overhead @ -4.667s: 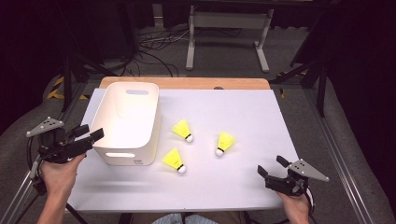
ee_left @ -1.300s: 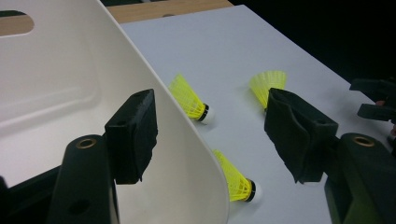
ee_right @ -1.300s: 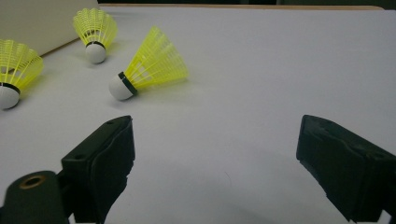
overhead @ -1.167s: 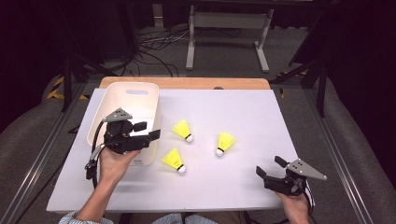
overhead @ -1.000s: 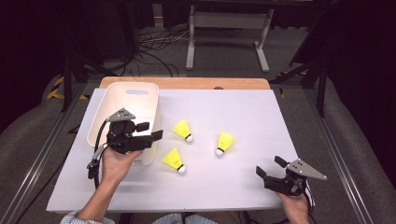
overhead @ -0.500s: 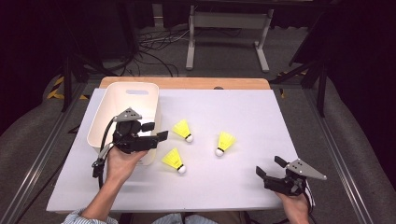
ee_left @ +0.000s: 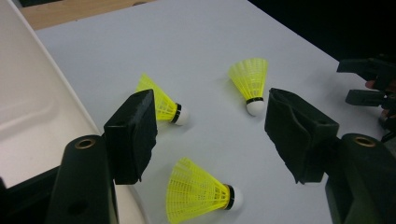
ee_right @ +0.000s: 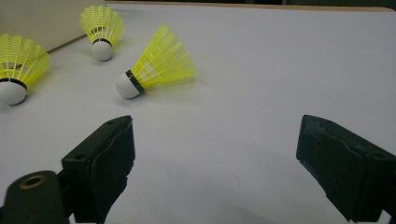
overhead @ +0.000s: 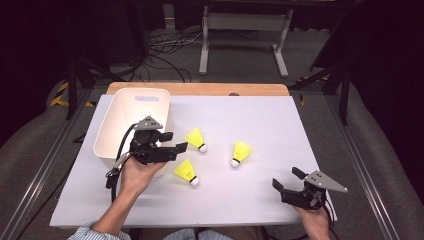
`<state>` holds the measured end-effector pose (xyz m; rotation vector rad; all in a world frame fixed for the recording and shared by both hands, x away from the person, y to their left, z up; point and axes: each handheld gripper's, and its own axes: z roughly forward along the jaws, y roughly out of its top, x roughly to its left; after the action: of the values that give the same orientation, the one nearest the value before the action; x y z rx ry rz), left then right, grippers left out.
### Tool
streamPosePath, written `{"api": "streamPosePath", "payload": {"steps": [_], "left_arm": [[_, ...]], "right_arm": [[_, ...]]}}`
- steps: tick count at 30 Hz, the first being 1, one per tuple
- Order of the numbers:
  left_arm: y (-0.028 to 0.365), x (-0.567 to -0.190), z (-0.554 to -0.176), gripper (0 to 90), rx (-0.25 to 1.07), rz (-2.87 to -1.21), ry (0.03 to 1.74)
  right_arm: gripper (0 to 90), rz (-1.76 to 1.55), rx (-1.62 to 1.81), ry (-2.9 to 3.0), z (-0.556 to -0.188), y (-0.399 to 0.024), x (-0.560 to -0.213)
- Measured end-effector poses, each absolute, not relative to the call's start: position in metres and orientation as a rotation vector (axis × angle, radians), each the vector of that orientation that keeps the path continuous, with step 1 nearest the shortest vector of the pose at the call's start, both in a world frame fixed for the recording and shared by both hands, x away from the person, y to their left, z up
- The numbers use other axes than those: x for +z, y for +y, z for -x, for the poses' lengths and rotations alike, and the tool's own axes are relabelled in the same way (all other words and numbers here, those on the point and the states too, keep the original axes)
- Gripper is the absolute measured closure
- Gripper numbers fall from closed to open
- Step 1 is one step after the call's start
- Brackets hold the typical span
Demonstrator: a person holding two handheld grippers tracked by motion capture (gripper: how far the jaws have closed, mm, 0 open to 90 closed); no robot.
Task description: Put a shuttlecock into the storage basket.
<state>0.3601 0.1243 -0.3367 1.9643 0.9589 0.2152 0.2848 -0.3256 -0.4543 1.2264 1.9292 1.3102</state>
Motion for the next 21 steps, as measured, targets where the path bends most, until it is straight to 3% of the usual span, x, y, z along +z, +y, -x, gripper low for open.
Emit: {"api": "streamPosePath", "payload": {"steps": [21], "left_arm": [[0.105, -0.34, -0.363, 34.9, 0.201, -2.055, 0.961]], "right_arm": [[14.8, -1.149, 1.313, 2.065, -0.295, -0.293, -0.444]]}}
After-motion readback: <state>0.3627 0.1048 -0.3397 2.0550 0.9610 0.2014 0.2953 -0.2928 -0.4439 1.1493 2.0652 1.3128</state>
